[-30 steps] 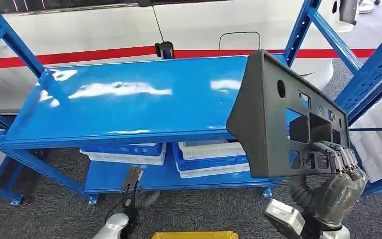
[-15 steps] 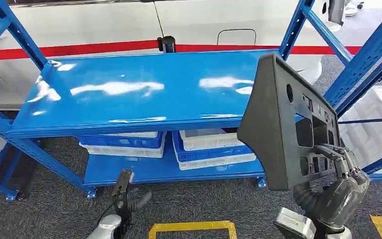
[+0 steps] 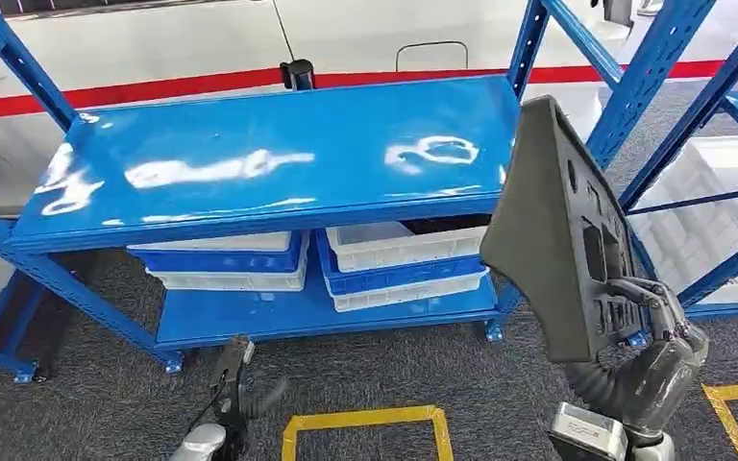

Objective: Take the parts from the cabinet and place them on the table.

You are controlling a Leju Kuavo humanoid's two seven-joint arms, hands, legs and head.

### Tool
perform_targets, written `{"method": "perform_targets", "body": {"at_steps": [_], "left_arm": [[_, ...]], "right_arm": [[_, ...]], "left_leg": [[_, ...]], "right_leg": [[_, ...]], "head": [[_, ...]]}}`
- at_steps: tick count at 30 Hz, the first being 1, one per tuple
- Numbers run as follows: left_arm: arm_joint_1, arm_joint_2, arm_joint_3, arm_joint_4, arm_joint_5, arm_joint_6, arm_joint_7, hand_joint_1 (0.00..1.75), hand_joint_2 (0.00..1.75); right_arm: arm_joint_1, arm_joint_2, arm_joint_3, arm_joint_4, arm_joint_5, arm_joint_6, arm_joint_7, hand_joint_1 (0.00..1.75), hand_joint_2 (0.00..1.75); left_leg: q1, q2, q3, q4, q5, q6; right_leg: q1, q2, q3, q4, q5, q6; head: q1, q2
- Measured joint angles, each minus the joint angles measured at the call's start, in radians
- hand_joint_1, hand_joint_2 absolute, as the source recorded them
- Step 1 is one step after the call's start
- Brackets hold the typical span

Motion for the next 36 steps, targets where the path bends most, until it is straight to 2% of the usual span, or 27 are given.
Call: {"method": "perform_targets", "body": {"at_steps": [2,3,4,6,8,9,10,12,13,14,15,16,17,18,19,20,22,23,24,26,28,29,30,31,33,34,36], "left_arm": [[0.000,0.000,0.000,0.000,-0.002,-0.001,0.000,0.00,1.75],[-0.001,0.001,0.000,0.000,-0.003,-0.001,0.000,0.00,1.75],[-0.001,0.005,0.000,0.000,-0.003,-0.002,0.000,0.00,1.75],[0.001,0.005,0.001,0.000,-0.003,-0.002,0.000,0.00,1.75],[0.002,0.008,0.004,0.000,-0.003,-0.005,0.000,0.00,1.75],[0.001,0.006,0.007,0.000,-0.004,-0.007,-0.001,0.00,1.75],[0.002,0.007,0.010,0.000,-0.004,-0.008,-0.002,0.00,1.75],[0.008,0.008,0.016,0.000,-0.004,-0.013,-0.003,0.00,1.75],[0.013,0.008,0.018,0.000,-0.004,-0.014,-0.005,0.00,1.75],[0.019,0.009,0.020,0.000,-0.004,-0.015,-0.005,0.00,1.75],[0.022,0.010,0.023,0.000,-0.004,-0.015,-0.005,0.00,1.75],[0.025,0.010,0.024,0.000,-0.004,-0.015,-0.005,0.00,1.75],[0.026,0.010,0.024,0.000,-0.004,-0.015,-0.005,0.00,1.75],[0.026,0.010,0.024,0.000,-0.004,-0.015,-0.006,0.00,1.75],[0.027,0.010,0.024,-0.001,-0.004,-0.015,-0.006,0.00,1.75],[0.027,0.011,0.025,-0.002,-0.004,-0.015,-0.008,0.00,1.75],[0.029,0.013,0.025,-0.002,-0.004,-0.015,-0.009,0.00,1.75],[0.030,0.014,0.026,-0.002,-0.003,-0.015,-0.010,0.00,1.75],[0.030,0.017,0.026,-0.002,-0.003,-0.013,-0.010,0.00,1.75],[0.034,0.018,0.028,-0.002,0.000,-0.013,-0.011,0.00,1.75],[0.040,0.020,0.040,-0.002,0.008,-0.013,-0.016,0.00,1.75],[0.045,0.020,0.045,-0.002,0.010,-0.013,-0.019,0.00,1.75],[0.050,0.020,0.049,-0.002,0.012,-0.013,-0.022,0.00,1.75],[0.053,0.020,0.052,-0.003,0.014,-0.013,-0.024,0.00,1.75],[0.056,0.020,0.058,-0.010,0.019,-0.013,-0.029,0.00,1.75],[0.055,0.021,0.065,-0.017,0.020,-0.013,-0.031,0.00,1.75],[0.061,0.022,0.070,-0.023,0.021,-0.011,-0.032,0.00,1.75]], "right_arm": [[0.000,-0.001,0.000,0.000,-0.008,0.008,0.000,1.75,1.75],[0.000,-0.002,0.000,0.000,-0.008,0.009,0.000,1.75,1.75],[0.000,-0.002,0.000,0.000,-0.009,0.011,0.000,1.75,1.75],[-0.001,-0.002,0.000,0.000,-0.016,0.019,-0.002,1.75,1.75],[0.000,-0.002,0.000,0.000,-0.024,0.027,-0.005,1.75,1.75],[-0.001,-0.005,-0.001,0.001,-0.030,0.031,-0.008,1.75,1.75],[-0.003,-0.006,-0.001,0.001,-0.034,0.035,-0.010,1.75,1.75],[-0.005,-0.008,-0.001,0.006,-0.044,0.042,-0.014,1.75,1.75],[-0.005,-0.010,-0.001,0.009,-0.049,0.044,-0.015,1.75,1.75],[-0.005,-0.012,-0.001,0.012,-0.051,0.048,-0.015,1.75,1.75],[-0.005,-0.013,-0.001,0.013,-0.052,0.050,-0.016,1.75,1.75],[-0.006,-0.013,-0.001,0.014,-0.053,0.050,-0.016,1.75,1.75],[-0.006,-0.013,-0.001,0.015,-0.053,0.051,-0.016,1.75,1.75],[-0.007,-0.013,-0.001,0.015,-0.054,0.051,-0.016,1.75,1.75],[-0.010,-0.013,-0.001,0.016,-0.054,0.051,-0.016,1.75,1.75],[-0.008,-0.013,0.000,0.016,-0.054,0.052,-0.017,1.75,1.75],[-0.008,-0.014,-0.001,0.017,-0.056,0.051,-0.018,1.75,1.75],[-0.008,-0.015,-0.002,0.017,-0.057,0.054,-0.018,1.75,1.75],[-0.010,-0.015,-0.001,0.018,-0.058,0.058,-0.018,1.75,1.75],[-0.012,-0.015,-0.002,0.021,-0.070,0.071,-0.020,1.75,1.75],[-0.013,-0.015,-0.001,0.027,-0.086,0.084,-0.032,1.75,1.75],[-0.015,-0.015,-0.001,0.032,-0.093,0.092,-0.035,1.75,1.75],[-0.018,-0.015,-0.001,0.038,-0.100,0.098,-0.037,1.75,1.75],[-0.022,-0.015,-0.001,0.042,-0.105,0.103,-0.040,1.75,1.75],[-0.030,-0.015,-0.001,0.049,-0.113,0.110,-0.045,1.75,1.75],[-0.034,-0.014,-0.001,0.051,-0.115,0.113,-0.048,1.75,1.75],[-0.045,-0.014,0.001,0.056,-0.121,0.116,-0.051,1.75,1.75]], "left_leg": [[0.000,-0.002,0.121,-0.176,0.064,0.011],[0.000,-0.010,0.181,-0.263,0.074,0.019],[-0.006,-0.013,0.200,-0.298,0.061,0.021],[-0.016,-0.012,0.190,-0.295,0.073,0.025],[-0.019,-0.009,0.186,-0.307,0.090,0.044],[-0.011,0.000,0.186,-0.321,0.108,0.052],[-0.010,0.000,0.175,-0.325,0.118,0.062],[-0.012,0.003,0.151,-0.323,0.135,0.069],[-0.014,0.006,0.138,-0.322,0.144,0.069],[-0.014,0.008,0.124,-0.321,0.153,0.068],[-0.014,0.010,0.114,-0.320,0.161,0.066],[-0.014,0.011,0.102,-0.317,0.168,0.063],[-0.013,0.010,0.090,-0.311,0.174,0.058],[-0.013,0.010,0.081,-0.303,0.178,0.053],[-0.019,0.010,0.069,-0.295,0.181,0.048],[-0.020,0.010,0.066,-0.292,0.189,0.041],[-0.020,0.010,0.062,-0.289,0.201,0.033],[-0.019,0.009,0.059,-0.289,0.206,0.028],[-0.014,0.005,0.049,-0.280,0.193,0.022],[-0.011,-0.001,0.016,-0.188,0.080,0.008],[-0.005,-0.001,-0.026,-0.033,-0.008,-0.001],[-0.004,-0.001,-0.032,0.016,-0.018,-0.003],[-0.003,-0.001,-0.014,0.016,-0.002,-0.003],[-0.002,-0.001,0.022,-0.026,0.027,-0.002],[-0.001,-0.003,0.149,-0.201,0.078,0.009],[-0.003,-0.008,0.207,-0.294,0.054,0.017],[-0.013,-0.010,0.209,-0.307,0.063,0.028]], "right_leg": [[0.000,0.002,-0.008,0.000,0.010,0.008],[-0.001,0.002,-0.009,0.000,0.014,0.009],[0.003,0.002,-0.014,0.000,0.020,0.018],[-0.002,0.001,-0.014,-0.002,0.030,0.032],[0.001,0.003,-0.016,-0.014,0.045,0.053],[-0.001,-0.001,-0.025,0.006,0.026,0.049],[0.004,0.000,-0.048,0.044,-0.017,0.040],[0.003,0.000,-0.097,0.186,-0.106,0.028],[0.003,0.000,-0.118,0.259,-0.136,0.031],[0.003,0.000,-0.121,0.297,-0.140,0.040],[0.002,0.000,-0.101,0.283,-0.126,0.051],[0.002,0.000,-0.056,0.228,-0.098,0.063],[0.000,-0.001,0.007,0.133,-0.065,0.073],[-0.002,-0.003,0.069,0.040,-0.052,0.075],[0.001,-0.004,0.109,-0.024,-0.078,0.063],[0.013,0.002,0.103,-0.018,-0.070,0.050],[0.012,0.002,0.082,-0.015,-0.066,0.042],[0.006,0.001,0.076,-0.018,-0.058,0.029],[-0.004,-0.002,0.071,-0.019,-0.049,0.016],[-0.002,-0.002,0.054,-0.018,-0.027,-0.007],[0.001,-0.002,0.027,-0.016,-0.007,-0.009],[0.001,-0.002,0.015,-0.016,0.002,-0.007],[0.001,-0.001,0.003,-0.015,0.011,-0.005],[0.001,-0.001,-0.007,-0.014,0.018,-0.002],[0.001,0.001,-0.022,-0.013,0.032,0.006],[0.002,0.000,-0.027,-0.013,0.039,0.011],[0.002,-0.002,-0.028,-0.016,0.052,0.029]], "head": [[0.000,0.000],[0.000,0.000],[0.002,0.000],[-0.001,0.000],[-0.001,0.000],[0.001,0.000],[0.001,0.000],[0.006,0.000],[0.004,0.000],[0.006,0.000],[0.005,0.000],[0.006,0.000],[0.005,0.000],[0.006,0.000],[0.006,0.000],[0.003,0.000],[0.004,0.000],[0.005,0.000],[0.006,0.000],[0.001,0.000],[0.000,0.000],[0.002,0.000],[0.000,0.000],[0.000,0.000],[0.000,0.000],[0.001,0.000],[0.003,0.000]]}}
